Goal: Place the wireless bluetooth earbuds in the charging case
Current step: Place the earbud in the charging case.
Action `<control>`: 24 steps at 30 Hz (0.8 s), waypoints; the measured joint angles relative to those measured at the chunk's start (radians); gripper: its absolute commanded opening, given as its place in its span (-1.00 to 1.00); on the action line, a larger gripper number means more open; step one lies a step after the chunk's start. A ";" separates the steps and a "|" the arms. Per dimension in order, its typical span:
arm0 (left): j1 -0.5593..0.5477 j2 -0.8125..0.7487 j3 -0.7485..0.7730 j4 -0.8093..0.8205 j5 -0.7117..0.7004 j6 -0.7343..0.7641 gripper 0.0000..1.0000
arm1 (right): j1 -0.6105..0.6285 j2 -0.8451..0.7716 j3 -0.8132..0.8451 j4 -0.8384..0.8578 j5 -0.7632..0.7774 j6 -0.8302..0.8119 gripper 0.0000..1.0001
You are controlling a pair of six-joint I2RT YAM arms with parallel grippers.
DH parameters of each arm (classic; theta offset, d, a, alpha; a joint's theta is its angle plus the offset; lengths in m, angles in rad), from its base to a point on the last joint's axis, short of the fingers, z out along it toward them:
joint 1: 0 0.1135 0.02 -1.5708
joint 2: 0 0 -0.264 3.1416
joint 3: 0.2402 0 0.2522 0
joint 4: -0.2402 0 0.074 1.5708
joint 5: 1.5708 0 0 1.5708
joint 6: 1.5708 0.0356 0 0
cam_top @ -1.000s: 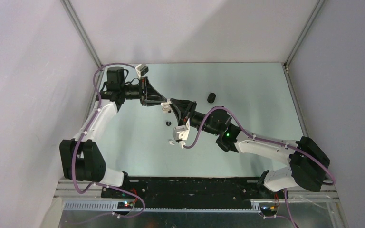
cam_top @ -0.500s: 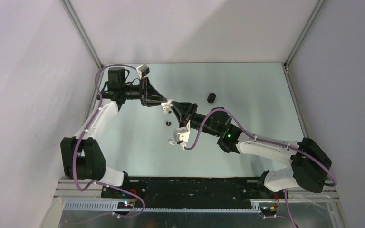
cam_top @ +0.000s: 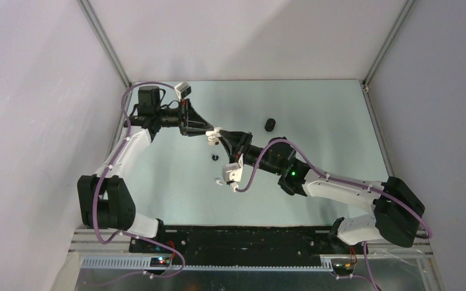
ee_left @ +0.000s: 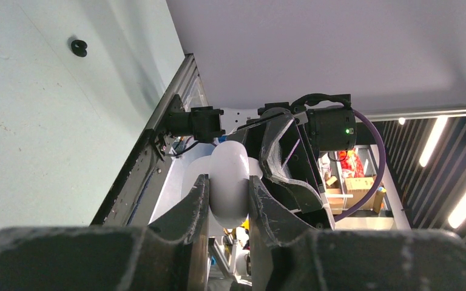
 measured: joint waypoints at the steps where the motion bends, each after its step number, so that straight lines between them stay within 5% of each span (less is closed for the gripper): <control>1: 0.000 0.000 0.000 0.000 0.000 0.000 -1.00 | 0.000 0.000 0.000 0.000 0.000 0.000 -0.47; 8: 0.000 0.000 0.000 0.001 -0.003 0.003 -1.00 | 0.000 -0.006 0.000 -0.008 -0.001 0.026 -0.18; 24: -0.002 0.000 0.000 0.001 -0.004 0.014 -1.00 | 0.000 -0.023 0.068 -0.144 -0.025 0.111 -0.07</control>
